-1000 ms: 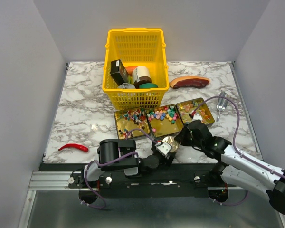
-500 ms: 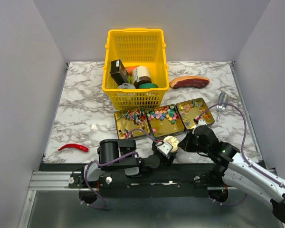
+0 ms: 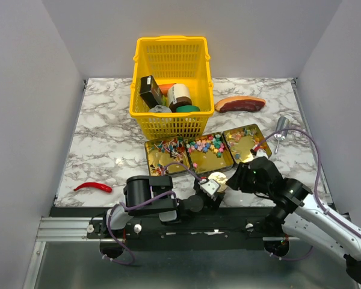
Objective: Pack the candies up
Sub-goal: Screw the bottle lid onto the packing bottle.
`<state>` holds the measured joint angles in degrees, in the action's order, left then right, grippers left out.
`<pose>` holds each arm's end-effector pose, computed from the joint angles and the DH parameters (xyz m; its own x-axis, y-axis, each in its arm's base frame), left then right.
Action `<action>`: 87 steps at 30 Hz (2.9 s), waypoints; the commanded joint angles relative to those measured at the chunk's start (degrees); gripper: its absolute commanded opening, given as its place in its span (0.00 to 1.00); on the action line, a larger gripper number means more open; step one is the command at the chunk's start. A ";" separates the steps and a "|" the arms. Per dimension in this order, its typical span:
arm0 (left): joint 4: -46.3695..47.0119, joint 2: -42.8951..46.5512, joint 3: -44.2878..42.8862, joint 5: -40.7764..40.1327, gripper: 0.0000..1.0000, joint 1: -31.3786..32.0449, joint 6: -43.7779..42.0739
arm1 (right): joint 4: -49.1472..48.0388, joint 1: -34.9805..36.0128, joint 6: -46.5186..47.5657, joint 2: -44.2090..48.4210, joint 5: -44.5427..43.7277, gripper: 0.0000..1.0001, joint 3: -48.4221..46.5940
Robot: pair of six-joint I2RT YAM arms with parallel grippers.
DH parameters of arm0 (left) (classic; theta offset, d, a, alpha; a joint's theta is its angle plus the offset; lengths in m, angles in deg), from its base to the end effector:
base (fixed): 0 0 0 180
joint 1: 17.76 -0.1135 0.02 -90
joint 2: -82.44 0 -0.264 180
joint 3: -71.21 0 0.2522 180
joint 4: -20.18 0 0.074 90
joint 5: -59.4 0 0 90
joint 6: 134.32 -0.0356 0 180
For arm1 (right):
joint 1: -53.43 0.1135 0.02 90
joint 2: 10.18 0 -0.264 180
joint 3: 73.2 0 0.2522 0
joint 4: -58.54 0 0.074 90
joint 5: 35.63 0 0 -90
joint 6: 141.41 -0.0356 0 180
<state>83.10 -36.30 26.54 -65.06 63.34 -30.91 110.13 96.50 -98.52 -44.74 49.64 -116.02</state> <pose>0.0690 -0.3106 0.0825 -0.1981 0.0291 -0.9798 0.7019 0.7019 -0.1211 0.0983 0.0879 0.2244 -0.8077 0.2445 -0.5365 -0.0661 0.8667 0.4944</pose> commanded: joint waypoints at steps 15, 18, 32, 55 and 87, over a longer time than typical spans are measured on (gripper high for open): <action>-9.98 -3.43 1.91 5.63 0.70 0.02 1.97 | -17.08 0.17 7.38 -18.87 -8.01 0.48 -2.32; -10.06 -3.52 1.65 5.63 0.70 0.02 1.97 | -17.96 0.09 7.83 -20.10 -6.96 0.39 -1.70; -11.03 -4.31 1.47 4.93 0.70 -0.59 3.90 | -15.06 0.08 1.77 -13.60 3.67 0.07 8.40; -12.88 -3.26 0.77 7.12 0.70 -2.53 2.94 | 4.63 0.09 -2.37 8.03 -2.02 0.27 1.12; -11.38 -2.73 2.53 8.79 0.70 -1.38 2.50 | -13.13 -0.27 3.26 -14.92 -1.25 0.14 6.11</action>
<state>83.17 -35.75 27.52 -58.61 61.12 -30.65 95.94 96.06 -93.67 -59.28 44.15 -114.36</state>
